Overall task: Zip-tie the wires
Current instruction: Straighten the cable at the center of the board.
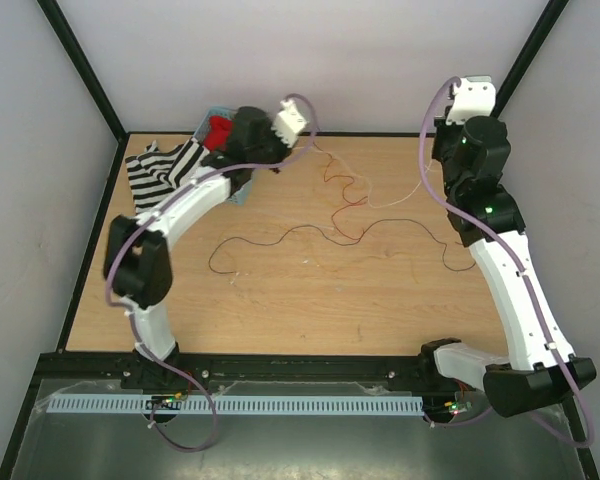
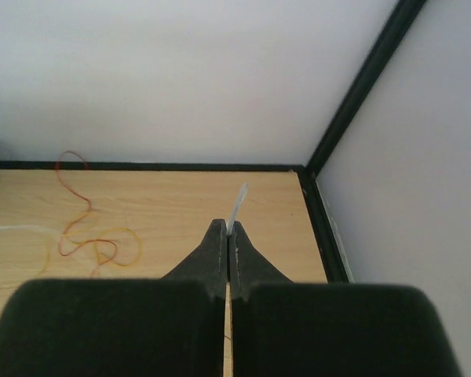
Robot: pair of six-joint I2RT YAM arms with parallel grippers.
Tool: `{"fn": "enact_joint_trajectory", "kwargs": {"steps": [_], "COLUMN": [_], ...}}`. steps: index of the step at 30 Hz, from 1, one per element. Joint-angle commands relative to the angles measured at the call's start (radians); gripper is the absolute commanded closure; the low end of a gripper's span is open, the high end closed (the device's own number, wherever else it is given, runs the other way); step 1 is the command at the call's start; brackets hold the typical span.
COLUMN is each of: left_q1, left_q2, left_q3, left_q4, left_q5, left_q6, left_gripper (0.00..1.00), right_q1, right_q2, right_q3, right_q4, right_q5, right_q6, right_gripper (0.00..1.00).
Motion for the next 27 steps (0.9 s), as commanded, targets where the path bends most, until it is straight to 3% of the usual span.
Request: {"fn": "enact_joint_trajectory", "kwargs": {"steps": [1,6,13,27], "left_q1": [0.095,0.169,0.332,0.362], "left_q2": [-0.248,-0.457,-0.624,-0.871], "left_q3": [-0.230,-0.457,-0.671,-1.055], "left_q4": [0.000,-0.006,-0.104,-0.079], "left_q5": [-0.044,-0.015,0.000,-0.247], "left_q6": [-0.164,-0.311,-0.581,-0.777], "left_gripper": [1.00,1.00,1.00,1.00], "right_q1": [-0.093,-0.232,-0.390,-0.412], "right_q2": [-0.012,0.008,0.034,0.026], "right_q3": [-0.064,-0.182,-0.345,-0.576], "right_q4": [0.027,0.023,0.025,0.125], "right_q5": [-0.002,-0.083,-0.110,-0.011], "right_q6": [0.054,0.139,0.241,0.302], "right_gripper": [1.00,1.00,1.00,1.00]}}
